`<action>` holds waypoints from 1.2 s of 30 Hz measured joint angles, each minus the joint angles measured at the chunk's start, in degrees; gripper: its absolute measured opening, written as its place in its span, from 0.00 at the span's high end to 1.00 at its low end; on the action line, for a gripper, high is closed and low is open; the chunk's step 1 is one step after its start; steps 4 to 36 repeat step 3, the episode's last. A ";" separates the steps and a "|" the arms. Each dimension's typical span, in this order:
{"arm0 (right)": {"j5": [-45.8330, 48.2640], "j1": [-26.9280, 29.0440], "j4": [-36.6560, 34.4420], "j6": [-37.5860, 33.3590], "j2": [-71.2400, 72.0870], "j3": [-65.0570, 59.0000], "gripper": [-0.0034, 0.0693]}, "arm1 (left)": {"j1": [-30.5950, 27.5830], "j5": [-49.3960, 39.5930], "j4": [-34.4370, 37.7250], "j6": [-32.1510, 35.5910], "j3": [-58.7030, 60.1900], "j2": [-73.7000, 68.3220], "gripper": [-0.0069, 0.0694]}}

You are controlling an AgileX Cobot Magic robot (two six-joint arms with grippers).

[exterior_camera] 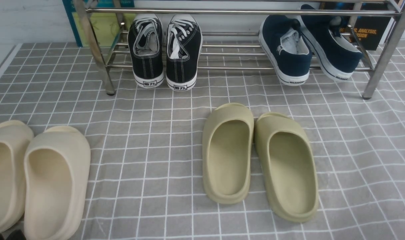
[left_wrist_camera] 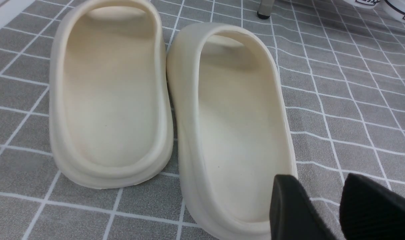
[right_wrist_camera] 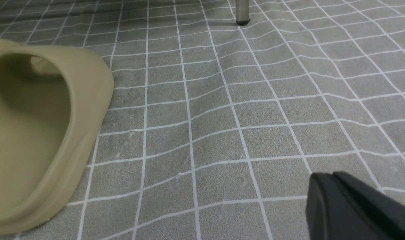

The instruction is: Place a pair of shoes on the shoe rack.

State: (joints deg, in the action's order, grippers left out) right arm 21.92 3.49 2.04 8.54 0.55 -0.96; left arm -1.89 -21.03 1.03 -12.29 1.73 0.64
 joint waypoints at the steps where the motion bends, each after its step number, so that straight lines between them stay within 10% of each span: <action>1: 0.00 0.00 0.00 0.00 0.00 0.00 0.90 | 0.00 0.00 0.00 0.00 0.00 0.00 0.60; 36: 0.00 0.00 0.00 0.00 0.00 0.00 0.90 | 0.00 0.00 0.00 0.00 0.00 0.00 0.60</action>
